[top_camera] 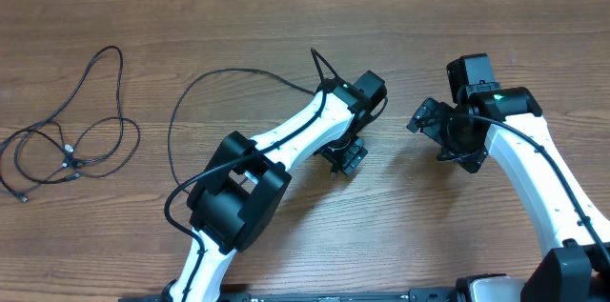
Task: Untangle cables
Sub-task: 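Grasp the black cable near its connector end with the left gripper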
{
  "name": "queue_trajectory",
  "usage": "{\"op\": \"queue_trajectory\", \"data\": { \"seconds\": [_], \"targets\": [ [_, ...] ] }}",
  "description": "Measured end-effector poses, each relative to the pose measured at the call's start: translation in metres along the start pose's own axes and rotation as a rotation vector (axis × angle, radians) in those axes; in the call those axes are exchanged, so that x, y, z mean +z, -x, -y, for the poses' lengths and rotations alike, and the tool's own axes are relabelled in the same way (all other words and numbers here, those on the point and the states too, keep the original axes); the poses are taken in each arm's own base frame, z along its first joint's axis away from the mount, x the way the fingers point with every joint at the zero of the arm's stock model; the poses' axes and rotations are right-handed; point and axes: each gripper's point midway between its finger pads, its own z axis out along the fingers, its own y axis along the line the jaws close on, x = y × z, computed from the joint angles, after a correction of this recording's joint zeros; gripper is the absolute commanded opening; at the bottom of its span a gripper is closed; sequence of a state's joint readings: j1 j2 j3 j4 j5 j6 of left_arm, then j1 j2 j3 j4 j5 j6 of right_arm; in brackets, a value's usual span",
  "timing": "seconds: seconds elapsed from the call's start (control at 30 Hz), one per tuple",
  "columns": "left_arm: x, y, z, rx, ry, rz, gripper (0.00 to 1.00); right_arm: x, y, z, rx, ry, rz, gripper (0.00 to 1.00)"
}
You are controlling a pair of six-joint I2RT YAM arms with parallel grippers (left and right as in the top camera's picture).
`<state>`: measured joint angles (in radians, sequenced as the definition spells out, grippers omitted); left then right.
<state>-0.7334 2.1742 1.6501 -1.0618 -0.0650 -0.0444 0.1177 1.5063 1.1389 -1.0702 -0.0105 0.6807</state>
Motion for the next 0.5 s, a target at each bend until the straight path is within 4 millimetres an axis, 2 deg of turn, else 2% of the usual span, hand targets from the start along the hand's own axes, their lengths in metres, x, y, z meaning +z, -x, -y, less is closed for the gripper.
{"op": "queue_trajectory", "data": {
  "seconds": [0.3, 0.5],
  "targets": [
    [0.007, -0.008, 0.0, 0.002, 0.002, -0.024, 0.85, 0.0, 0.0, 0.0, 0.0, 0.0, 0.001, 1.0],
    [0.014, -0.016, 0.0, -0.001, 0.002, -0.043, 0.74, 0.0, 0.0, 0.0, 0.0, 0.0, 0.0, 1.0]
  ]
}}
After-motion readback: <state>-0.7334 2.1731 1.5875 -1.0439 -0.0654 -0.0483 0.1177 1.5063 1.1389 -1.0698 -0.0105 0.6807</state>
